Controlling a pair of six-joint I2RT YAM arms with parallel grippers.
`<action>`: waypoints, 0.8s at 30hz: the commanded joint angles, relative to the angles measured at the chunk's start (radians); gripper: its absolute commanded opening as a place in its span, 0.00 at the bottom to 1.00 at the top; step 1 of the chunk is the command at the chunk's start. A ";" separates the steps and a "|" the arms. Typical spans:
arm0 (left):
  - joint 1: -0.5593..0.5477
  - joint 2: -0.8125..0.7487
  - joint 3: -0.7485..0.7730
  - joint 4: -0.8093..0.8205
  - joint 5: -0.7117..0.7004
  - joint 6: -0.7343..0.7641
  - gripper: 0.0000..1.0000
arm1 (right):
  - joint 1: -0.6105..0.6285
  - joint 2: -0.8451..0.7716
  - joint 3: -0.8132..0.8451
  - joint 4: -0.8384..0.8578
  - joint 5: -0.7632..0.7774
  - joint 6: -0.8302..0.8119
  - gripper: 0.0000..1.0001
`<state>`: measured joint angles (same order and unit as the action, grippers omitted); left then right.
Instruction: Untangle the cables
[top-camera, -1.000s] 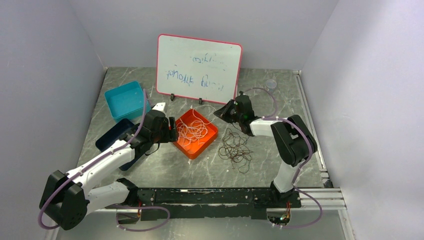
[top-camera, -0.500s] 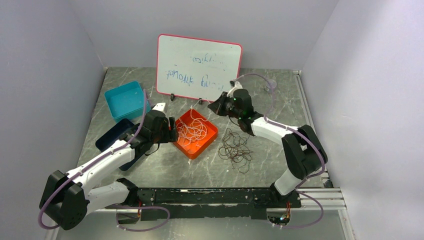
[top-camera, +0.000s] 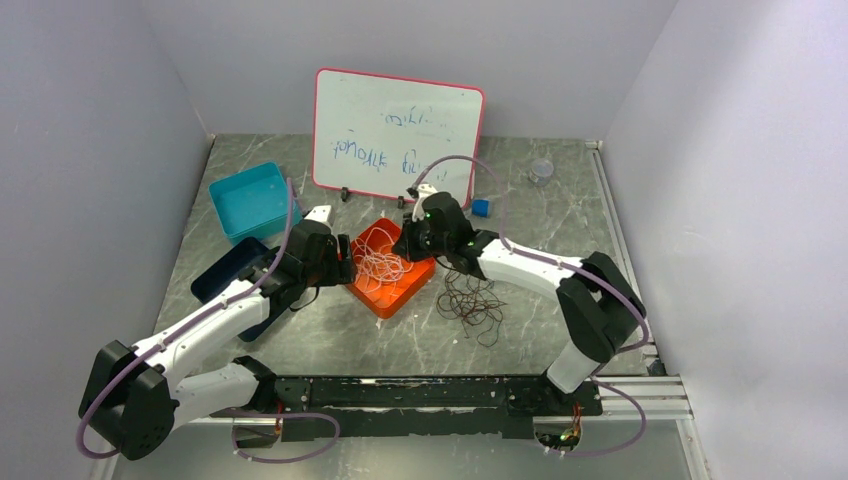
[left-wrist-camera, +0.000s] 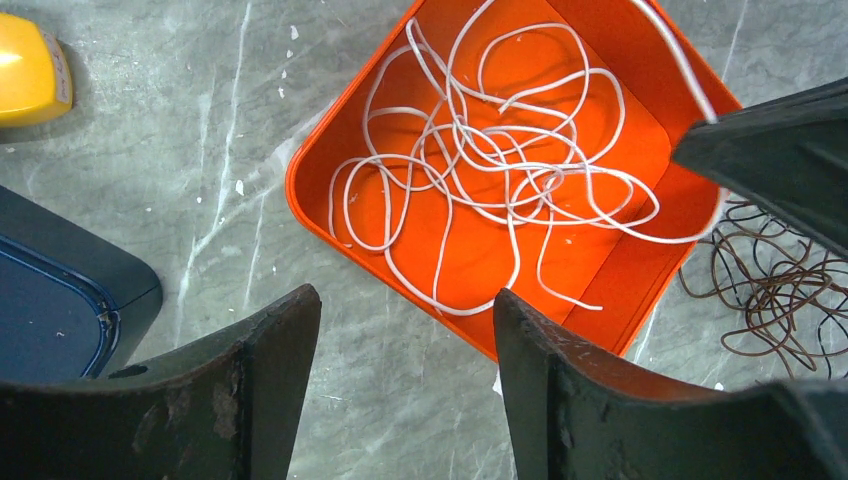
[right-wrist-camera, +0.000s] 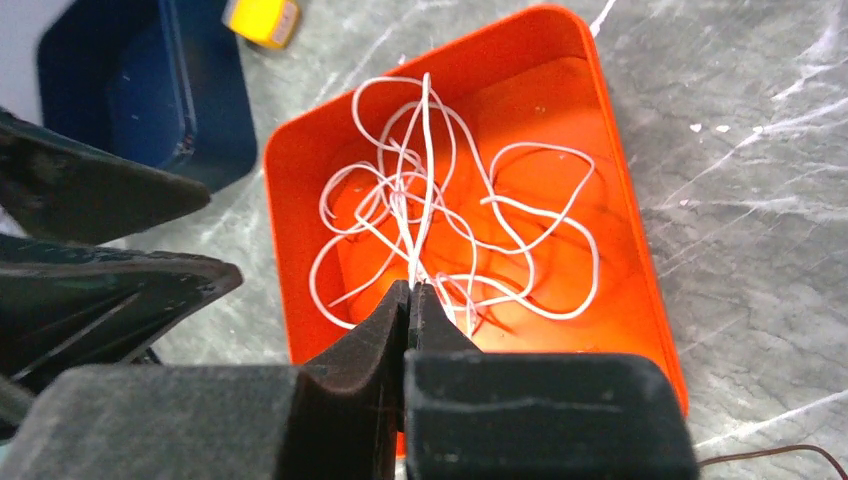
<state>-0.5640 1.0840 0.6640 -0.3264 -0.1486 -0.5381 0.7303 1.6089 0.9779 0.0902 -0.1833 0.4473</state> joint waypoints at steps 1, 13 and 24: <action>0.007 0.002 0.017 0.018 0.026 0.006 0.68 | 0.019 0.077 0.077 -0.098 0.080 -0.040 0.00; 0.008 -0.023 0.010 -0.006 0.010 0.007 0.67 | 0.097 0.315 0.272 -0.206 0.233 -0.094 0.00; 0.008 -0.033 0.006 -0.021 -0.002 0.011 0.67 | 0.129 0.373 0.283 -0.236 0.342 -0.083 0.00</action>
<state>-0.5640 1.0649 0.6640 -0.3389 -0.1474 -0.5381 0.8597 1.9747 1.2545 -0.1261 0.0948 0.3683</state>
